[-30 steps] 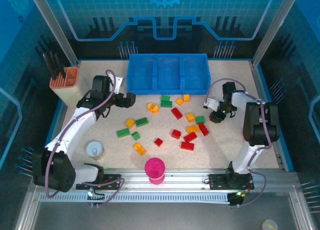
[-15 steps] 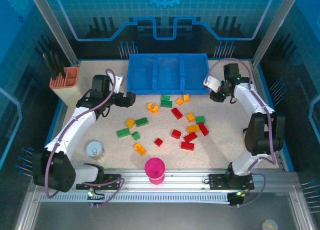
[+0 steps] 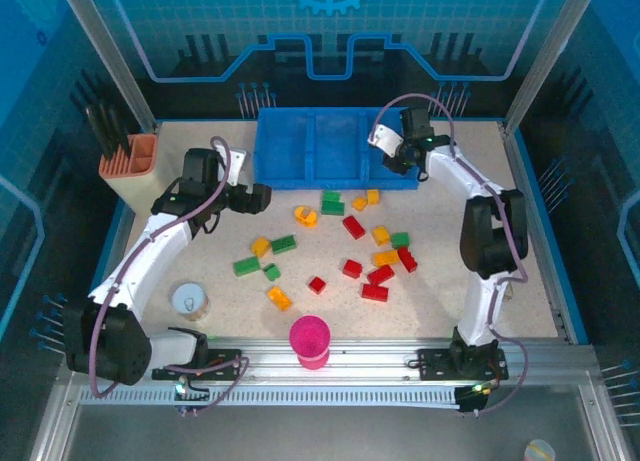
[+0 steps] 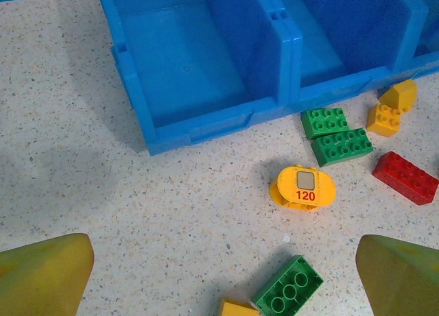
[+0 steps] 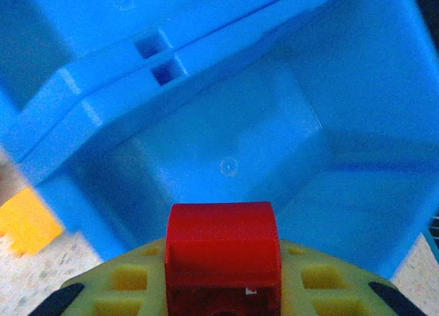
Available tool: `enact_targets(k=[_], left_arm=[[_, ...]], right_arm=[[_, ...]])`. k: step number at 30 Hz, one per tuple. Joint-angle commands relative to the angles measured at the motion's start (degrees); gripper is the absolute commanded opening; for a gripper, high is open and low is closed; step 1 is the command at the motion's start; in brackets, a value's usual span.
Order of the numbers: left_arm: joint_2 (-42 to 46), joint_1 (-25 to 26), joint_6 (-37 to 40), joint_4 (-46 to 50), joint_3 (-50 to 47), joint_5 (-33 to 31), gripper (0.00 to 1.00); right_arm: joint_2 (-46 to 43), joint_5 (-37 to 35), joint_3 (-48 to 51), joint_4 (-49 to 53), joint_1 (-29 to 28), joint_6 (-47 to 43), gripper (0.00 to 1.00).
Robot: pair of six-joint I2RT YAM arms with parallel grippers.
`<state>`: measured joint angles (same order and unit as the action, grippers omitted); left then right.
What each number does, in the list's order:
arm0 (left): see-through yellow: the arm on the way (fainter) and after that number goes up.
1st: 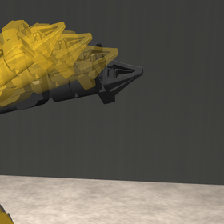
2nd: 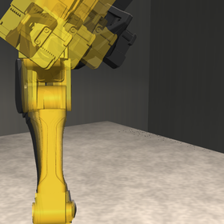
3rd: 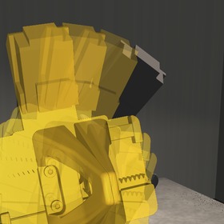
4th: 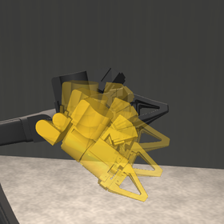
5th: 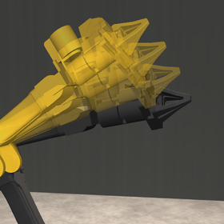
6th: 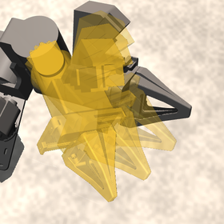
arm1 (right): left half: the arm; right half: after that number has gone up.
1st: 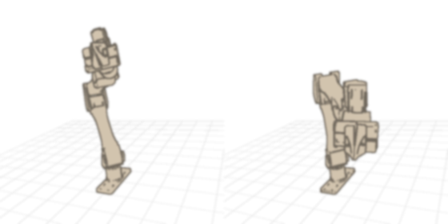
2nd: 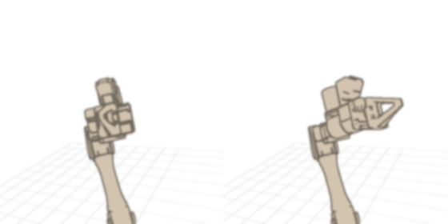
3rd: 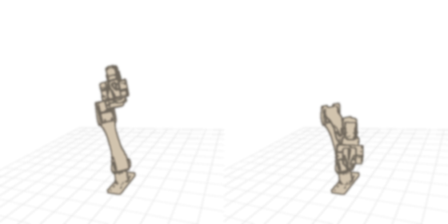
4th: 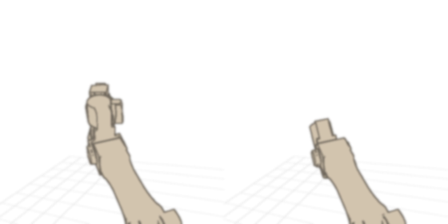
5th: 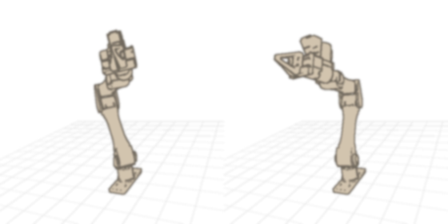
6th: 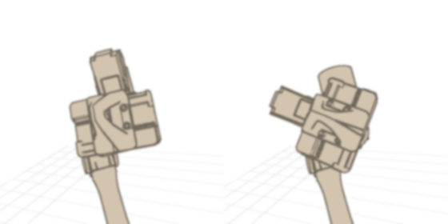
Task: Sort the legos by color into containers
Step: Place the lego in the container.
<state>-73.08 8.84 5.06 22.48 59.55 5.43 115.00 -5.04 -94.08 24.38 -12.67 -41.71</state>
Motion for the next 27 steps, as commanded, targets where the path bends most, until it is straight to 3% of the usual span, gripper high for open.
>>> enact_targets(k=[1,8,15,17,24,27], left_arm=[[1.01,-0.13,1.25,1.16,1.79,0.79,0.99],[1.32,-0.14,1.62,1.49,1.8,-0.08,0.99],[1.27,-0.14,1.57,1.79,2.19,0.08,0.99],[1.18,-0.14,1.45,1.87,2.41,0.22,0.99],[1.45,-0.14,1.35,1.45,2.41,0.66,0.99],[1.58,-0.14,0.96,1.51,2.5,0.34,0.99]], right_arm=[[3.91,-3.75,-4.31,-3.06,-0.7,3.23,0.24],[9.97,-4.13,-8.54,-0.84,-1.17,6.78,0.31],[7.46,-3.69,-7.19,-1.09,-1.47,7.7,0.59],[5.56,-3.61,-6.66,-0.3,-1.69,8.17,0.63],[-2.41,-13.51,-3.78,4.63,-5.89,16.06,0.65],[-4.56,-16.29,-2.74,12.83,-8.31,23.85,0.64]])
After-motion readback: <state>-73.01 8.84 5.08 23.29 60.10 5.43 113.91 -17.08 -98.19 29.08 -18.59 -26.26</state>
